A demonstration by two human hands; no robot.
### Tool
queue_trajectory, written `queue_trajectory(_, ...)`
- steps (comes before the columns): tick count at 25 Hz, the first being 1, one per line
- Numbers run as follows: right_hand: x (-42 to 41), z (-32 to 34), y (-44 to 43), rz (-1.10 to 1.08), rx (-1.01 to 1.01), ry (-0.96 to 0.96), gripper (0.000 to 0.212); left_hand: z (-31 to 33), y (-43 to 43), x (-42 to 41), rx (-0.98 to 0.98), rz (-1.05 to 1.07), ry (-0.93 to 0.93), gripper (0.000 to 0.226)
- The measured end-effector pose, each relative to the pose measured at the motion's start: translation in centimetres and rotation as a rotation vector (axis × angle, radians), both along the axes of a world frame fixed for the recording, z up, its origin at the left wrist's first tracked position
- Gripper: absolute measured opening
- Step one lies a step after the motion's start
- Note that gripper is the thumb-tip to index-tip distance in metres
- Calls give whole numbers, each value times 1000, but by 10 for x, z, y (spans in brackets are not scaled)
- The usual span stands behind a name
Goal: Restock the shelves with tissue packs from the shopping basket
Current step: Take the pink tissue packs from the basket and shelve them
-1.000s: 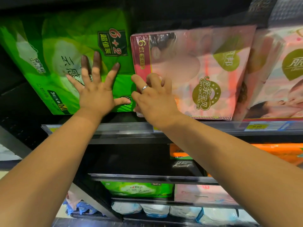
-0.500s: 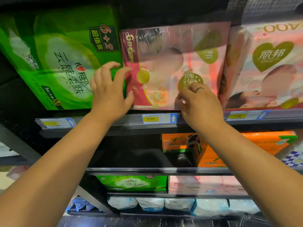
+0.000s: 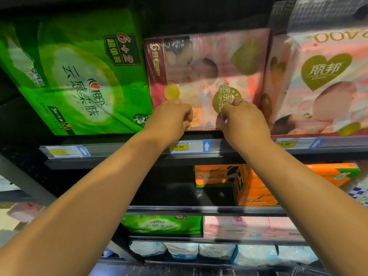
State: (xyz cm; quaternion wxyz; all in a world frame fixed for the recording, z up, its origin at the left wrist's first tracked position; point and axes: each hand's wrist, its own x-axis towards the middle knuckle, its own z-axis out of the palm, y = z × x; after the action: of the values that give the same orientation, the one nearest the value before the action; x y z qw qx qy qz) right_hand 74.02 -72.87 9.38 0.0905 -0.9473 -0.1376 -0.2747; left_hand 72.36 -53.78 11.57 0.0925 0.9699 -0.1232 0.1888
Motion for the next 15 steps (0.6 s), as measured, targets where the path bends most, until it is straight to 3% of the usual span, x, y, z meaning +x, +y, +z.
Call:
queue_trajectory(7, 18, 13, 1, -6, -116, 119, 26, -1, -1, 17, 62, 21, -18, 7)
queue_trajectory(15, 24, 13, 1, 74, -63, 268, 33, -3, -1, 30, 75, 16, 59, 19)
